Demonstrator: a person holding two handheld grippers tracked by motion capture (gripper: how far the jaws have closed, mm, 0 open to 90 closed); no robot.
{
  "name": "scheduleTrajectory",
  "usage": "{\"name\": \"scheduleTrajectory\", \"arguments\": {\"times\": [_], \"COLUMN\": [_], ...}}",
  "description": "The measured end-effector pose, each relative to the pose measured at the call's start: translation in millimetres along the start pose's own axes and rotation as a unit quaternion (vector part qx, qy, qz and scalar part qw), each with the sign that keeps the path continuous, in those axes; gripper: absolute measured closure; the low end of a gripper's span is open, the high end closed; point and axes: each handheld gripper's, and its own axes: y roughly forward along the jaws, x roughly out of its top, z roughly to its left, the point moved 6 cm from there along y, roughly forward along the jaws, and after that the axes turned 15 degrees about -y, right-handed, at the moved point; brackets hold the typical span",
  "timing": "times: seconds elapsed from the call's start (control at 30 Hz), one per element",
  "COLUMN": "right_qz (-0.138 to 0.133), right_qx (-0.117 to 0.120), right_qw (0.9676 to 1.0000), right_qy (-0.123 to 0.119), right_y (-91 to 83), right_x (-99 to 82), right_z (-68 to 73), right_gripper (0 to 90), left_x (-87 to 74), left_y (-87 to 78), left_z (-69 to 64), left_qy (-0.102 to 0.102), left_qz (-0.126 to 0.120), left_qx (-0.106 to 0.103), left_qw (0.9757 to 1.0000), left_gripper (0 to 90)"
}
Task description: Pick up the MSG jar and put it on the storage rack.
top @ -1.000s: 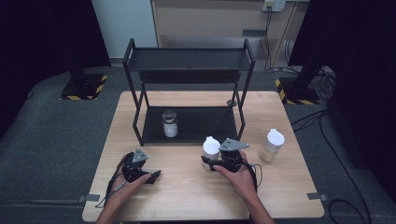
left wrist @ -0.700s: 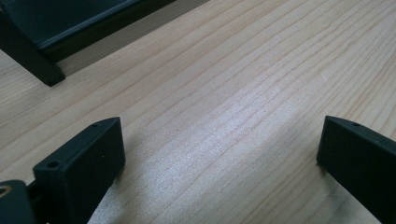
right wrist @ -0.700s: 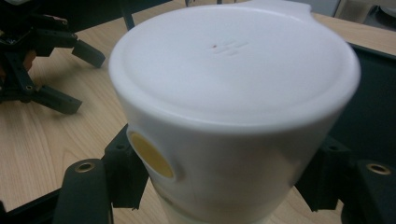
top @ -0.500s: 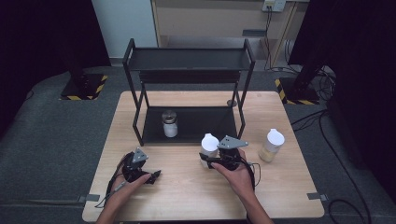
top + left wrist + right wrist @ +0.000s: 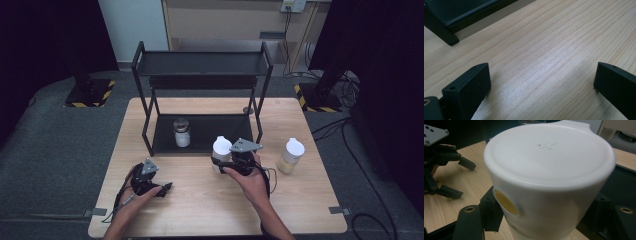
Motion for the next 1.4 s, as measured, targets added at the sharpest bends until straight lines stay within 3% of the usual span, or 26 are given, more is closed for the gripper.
{"name": "scheduleTrajectory", "arguments": {"times": [0.63,1.4], "right_qz": [-0.003,-0.002], "right_qx": [-0.016,-0.027], "right_qw": [0.9998,0.9995], "right_qy": [0.007,0.018], "right_y": [14.7,57.8], "right_x": [17.6,34.8], "right_z": [-15.0,-30.3], "right_gripper": [31.3,31.3], "left_x": [-0.2,-1.4], "left_y": [-0.4,-0.9], "left_z": [-0.6,-2.3], "left_qy": [-0.001,-0.006], "left_qz": [0.000,-0.001], "left_qx": [0.002,0.006], "left_qw": [1.0000,1.0000], "left_gripper": [0.0,0.0]}}
